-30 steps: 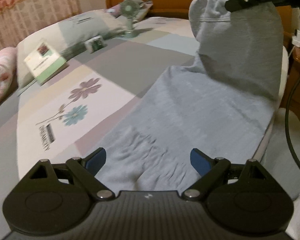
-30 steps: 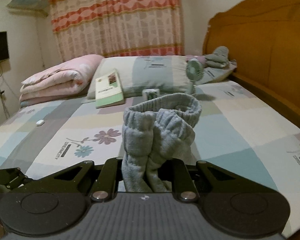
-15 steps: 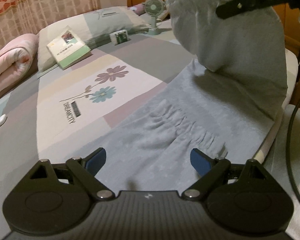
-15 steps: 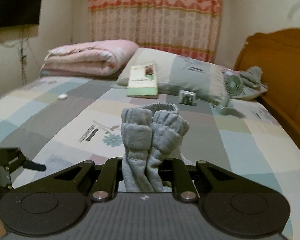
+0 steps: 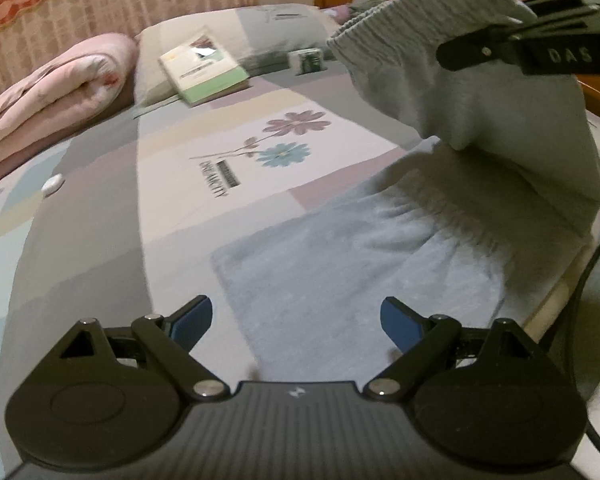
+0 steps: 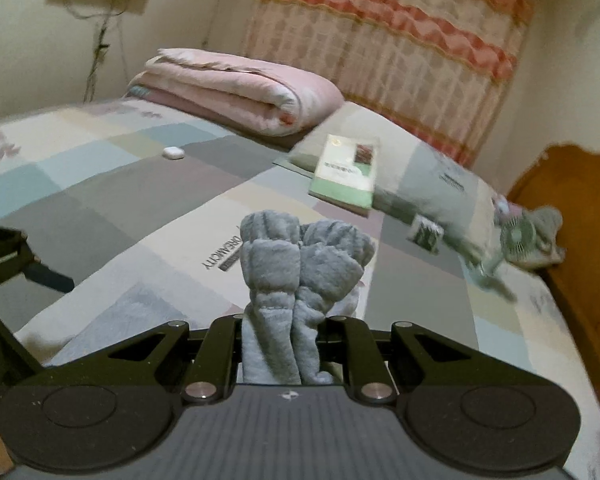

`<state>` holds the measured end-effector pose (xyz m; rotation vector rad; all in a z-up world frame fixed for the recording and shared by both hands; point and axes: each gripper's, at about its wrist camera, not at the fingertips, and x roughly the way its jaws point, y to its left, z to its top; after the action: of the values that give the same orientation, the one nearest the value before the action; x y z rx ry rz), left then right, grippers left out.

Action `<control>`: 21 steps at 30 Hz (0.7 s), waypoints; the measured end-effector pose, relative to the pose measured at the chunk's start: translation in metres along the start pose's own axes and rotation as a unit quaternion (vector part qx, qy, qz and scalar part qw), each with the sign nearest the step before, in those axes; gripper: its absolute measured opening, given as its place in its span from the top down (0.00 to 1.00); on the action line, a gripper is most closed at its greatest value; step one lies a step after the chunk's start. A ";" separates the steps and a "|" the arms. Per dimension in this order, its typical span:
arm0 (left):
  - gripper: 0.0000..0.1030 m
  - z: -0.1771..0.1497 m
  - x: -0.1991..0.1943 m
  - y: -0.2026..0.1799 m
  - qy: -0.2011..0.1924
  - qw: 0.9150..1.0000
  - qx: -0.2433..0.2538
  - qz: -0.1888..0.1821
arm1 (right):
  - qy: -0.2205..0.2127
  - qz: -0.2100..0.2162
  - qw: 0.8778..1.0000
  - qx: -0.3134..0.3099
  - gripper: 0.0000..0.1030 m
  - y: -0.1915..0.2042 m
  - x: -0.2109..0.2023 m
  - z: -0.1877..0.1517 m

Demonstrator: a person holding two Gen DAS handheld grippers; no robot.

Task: Fold clothes
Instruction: 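Fold the held cuffs over onto the waistband with the right gripper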

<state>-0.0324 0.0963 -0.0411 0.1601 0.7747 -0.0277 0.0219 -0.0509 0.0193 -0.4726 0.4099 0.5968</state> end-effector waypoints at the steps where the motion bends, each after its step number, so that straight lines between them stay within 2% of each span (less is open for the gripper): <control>1: 0.12 -0.002 0.000 0.003 0.001 1.000 -0.006 0.002 | -0.001 0.000 1.000 -0.009 0.83 0.007 0.000 0.001; 7: 0.11 -0.017 -0.004 0.021 0.008 0.999 -0.039 0.021 | -0.008 0.002 0.998 -0.062 0.83 0.046 0.004 0.006; 13: 0.11 -0.026 -0.006 0.035 0.014 0.997 -0.060 0.037 | -0.004 -0.006 0.993 -0.119 0.83 0.079 0.013 -0.006; 21: 0.11 -0.031 -0.007 0.044 0.016 0.996 -0.077 0.046 | -0.003 -0.008 0.989 -0.151 0.83 0.095 0.017 -0.009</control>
<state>-0.0550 0.1446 -0.0521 0.0502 0.7983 0.1208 -0.0262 0.0212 -0.0249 -0.7622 0.3101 0.6481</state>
